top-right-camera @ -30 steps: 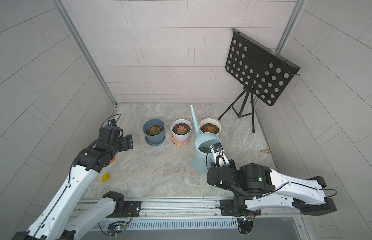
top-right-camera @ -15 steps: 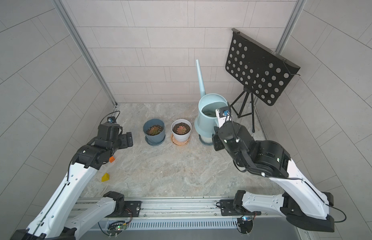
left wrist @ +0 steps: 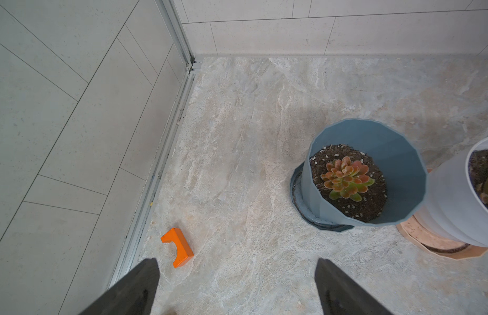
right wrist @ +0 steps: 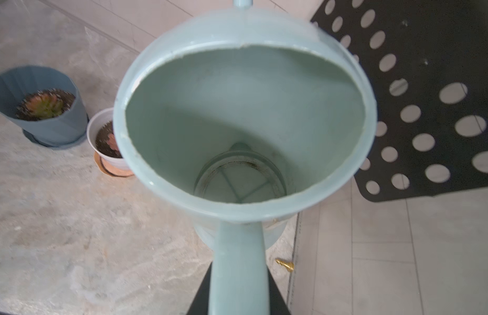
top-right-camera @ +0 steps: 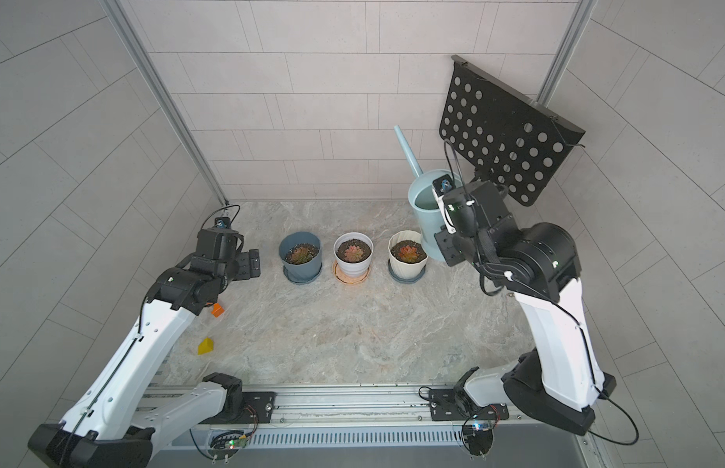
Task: Water the succulent around the soil edge
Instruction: Water the soil of the potted plant with water.
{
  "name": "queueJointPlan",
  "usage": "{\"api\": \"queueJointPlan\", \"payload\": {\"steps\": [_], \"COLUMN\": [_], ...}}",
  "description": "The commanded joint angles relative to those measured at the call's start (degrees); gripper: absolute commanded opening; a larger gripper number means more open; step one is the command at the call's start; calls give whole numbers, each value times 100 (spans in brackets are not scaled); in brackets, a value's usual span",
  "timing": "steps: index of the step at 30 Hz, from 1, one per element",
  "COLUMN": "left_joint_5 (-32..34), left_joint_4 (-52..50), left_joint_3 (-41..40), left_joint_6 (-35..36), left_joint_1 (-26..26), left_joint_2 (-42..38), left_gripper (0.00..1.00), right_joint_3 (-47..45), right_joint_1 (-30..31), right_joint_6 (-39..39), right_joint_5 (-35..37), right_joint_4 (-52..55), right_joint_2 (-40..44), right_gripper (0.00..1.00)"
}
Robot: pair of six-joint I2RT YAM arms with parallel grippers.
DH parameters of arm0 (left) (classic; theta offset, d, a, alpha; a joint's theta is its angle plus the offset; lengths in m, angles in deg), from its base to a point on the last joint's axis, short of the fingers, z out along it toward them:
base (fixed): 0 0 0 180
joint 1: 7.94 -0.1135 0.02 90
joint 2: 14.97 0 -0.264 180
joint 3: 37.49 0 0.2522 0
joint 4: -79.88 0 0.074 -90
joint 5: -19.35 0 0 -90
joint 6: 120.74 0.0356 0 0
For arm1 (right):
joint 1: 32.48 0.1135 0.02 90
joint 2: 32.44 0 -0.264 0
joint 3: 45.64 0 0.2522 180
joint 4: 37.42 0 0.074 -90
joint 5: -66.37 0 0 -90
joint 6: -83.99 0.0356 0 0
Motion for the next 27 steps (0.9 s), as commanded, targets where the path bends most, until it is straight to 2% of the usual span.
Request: {"api": "queueJointPlan", "payload": {"steps": [1,5,14,20,27], "left_joint_5": [65,25,-71,-213,-315], "left_joint_4": [147,267,480,528,559], "left_joint_3": [163,183,-31,-91,-157], "left_joint_6": [36,77,155,135,110], "left_joint_1": [-25,-26,-21,-51,-77], "left_joint_2": [77,202,295,393,368], "left_gripper": [97,97,97,97,98], "right_joint_3": [-163,-896,-3039,-3596,-4169], "right_joint_1": [-90,-100,-102,-101,-99], "right_joint_6": [-217,-587,-1263,-1566,-1642], "right_joint_5": [539,1004,1785,2067,2010], "right_joint_4": [466,807,731,837,1009], "right_joint_2": [450,837,2010,2269,2419], "right_gripper": [0,0,0,0,0]}}
